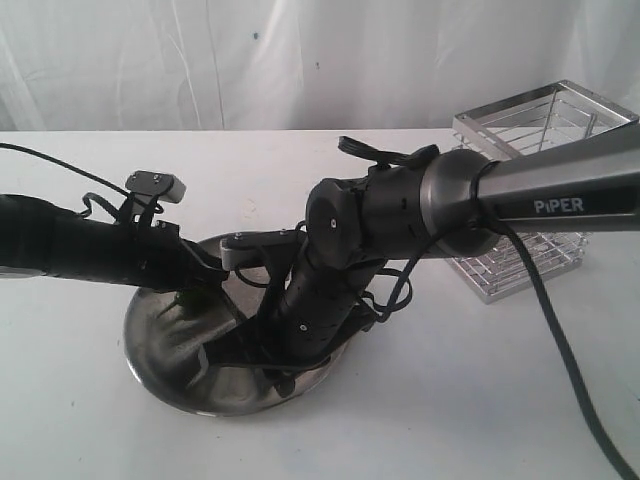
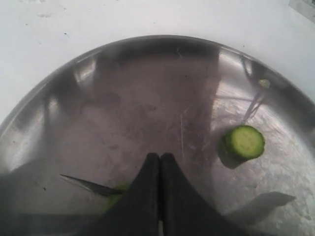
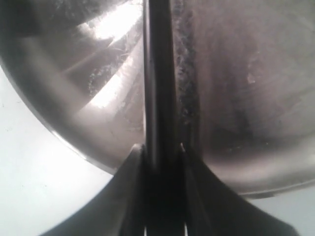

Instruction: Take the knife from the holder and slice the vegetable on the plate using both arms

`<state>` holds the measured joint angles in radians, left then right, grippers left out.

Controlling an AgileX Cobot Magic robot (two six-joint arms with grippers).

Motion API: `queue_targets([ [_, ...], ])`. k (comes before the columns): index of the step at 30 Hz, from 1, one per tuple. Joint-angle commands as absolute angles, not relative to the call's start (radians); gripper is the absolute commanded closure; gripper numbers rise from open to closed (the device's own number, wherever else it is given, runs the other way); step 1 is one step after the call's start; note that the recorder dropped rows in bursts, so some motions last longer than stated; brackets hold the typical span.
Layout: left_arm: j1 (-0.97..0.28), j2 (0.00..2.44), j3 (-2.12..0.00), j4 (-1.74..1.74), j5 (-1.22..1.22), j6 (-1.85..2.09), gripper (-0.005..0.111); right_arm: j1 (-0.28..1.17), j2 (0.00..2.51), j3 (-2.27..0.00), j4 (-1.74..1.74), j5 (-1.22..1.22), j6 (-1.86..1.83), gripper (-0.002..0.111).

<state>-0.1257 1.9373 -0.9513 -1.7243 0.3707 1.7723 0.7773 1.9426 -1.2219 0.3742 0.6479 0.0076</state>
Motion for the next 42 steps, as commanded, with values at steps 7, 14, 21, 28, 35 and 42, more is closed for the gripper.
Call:
queue_targets([
  [7, -0.122, 2.002, -0.949, -1.744, 0.322, 1.793, 0.107, 0.779, 1.938, -1.225, 0.366, 0.635, 0.007, 0.108],
  [14, -0.122, 1.932, -1.002, -1.744, 0.509, 1.779, 0.107, 0.779, 1.938, -1.225, 0.366, 0.643, 0.007, 0.108],
  [21, -0.122, 1.867, -0.966, -1.728, 0.511, 1.706, 0.107, 0.779, 1.938, -1.225, 0.368, 0.649, 0.007, 0.108],
  [28, -0.124, 1.896, -0.871, -1.722, 0.503, 1.679, 0.107, 0.779, 1.938, -1.223, 0.37, 0.654, 0.009, 0.108],
  [35, -0.162, 1.975, -0.797, -1.701, 0.289, 1.679, 0.107, 0.779, 1.938, -1.223, 0.37, 0.654, 0.018, 0.108],
  [42, -0.162, 2.042, -0.777, -1.697, 0.266, 1.634, 0.107, 0.779, 1.938, -1.221, 0.364, 0.674, 0.022, 0.108],
])
